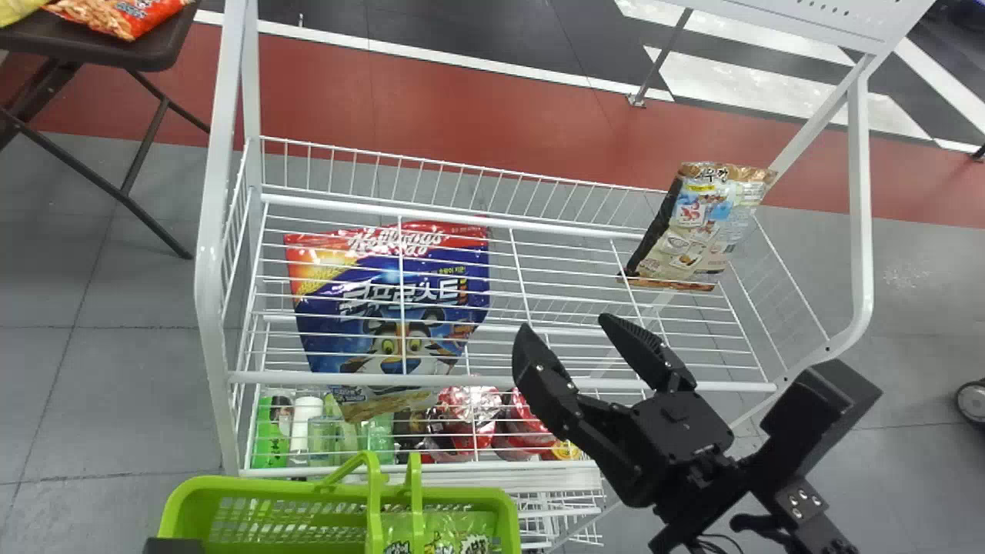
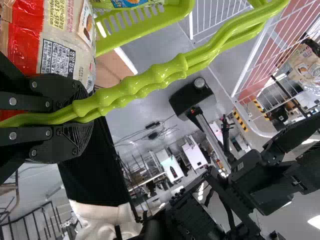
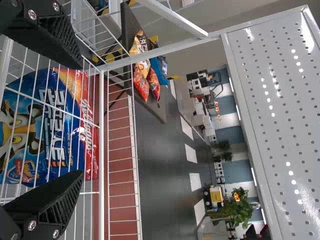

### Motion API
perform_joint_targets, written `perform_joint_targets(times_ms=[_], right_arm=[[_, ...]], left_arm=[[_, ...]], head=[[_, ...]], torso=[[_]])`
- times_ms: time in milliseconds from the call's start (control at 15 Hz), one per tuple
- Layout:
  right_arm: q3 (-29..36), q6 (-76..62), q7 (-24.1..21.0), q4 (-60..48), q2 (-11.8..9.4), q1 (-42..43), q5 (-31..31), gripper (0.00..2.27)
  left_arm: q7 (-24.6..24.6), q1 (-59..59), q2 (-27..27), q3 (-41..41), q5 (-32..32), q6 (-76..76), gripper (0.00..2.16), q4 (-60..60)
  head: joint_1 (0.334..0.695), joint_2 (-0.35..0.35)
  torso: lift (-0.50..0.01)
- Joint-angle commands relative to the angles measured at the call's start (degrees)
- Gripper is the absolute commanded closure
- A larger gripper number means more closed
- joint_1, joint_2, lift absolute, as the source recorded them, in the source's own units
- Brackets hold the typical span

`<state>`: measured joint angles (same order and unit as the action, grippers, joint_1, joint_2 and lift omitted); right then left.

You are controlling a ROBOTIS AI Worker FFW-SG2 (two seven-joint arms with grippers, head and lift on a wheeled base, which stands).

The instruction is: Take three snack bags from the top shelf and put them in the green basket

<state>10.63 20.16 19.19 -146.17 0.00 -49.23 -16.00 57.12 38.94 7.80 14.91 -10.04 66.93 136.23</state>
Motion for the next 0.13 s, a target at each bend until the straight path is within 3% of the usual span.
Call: perform_joint_targets(times_ms=[0, 67], right_arm=[[0.0, 0.0, 0.1, 0.0, 0.1, 0.0, 0.0, 0.06], [0.0, 0.0, 0.1, 0.0, 0.1, 0.0, 0.1, 0.06]], left_arm=[[0.1, 0.2, 0.1, -0.1, -0.1, 0.0, 1.05, 0.2], [0.1, 0.3, 0.1, -0.1, -0.1, 0.0, 1.05, 0.4]], head=[[0.695, -0.350], [0.695, -0.350]], torso=[[-0.030], [-0.030]])
